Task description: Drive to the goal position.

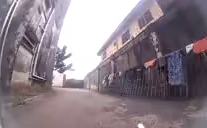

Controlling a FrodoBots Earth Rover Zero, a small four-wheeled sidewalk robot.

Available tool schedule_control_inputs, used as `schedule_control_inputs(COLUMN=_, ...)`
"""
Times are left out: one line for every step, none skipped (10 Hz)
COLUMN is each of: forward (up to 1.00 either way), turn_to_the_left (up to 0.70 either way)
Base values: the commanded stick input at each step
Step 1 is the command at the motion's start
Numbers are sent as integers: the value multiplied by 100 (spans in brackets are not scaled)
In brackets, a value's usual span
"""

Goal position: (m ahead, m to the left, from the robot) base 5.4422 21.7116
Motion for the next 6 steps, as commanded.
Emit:
schedule_control_inputs(forward=100, turn_to_the_left=0)
schedule_control_inputs(forward=100, turn_to_the_left=0)
schedule_control_inputs(forward=100, turn_to_the_left=0)
schedule_control_inputs(forward=100, turn_to_the_left=0)
schedule_control_inputs(forward=100, turn_to_the_left=0)
schedule_control_inputs(forward=100, turn_to_the_left=0)
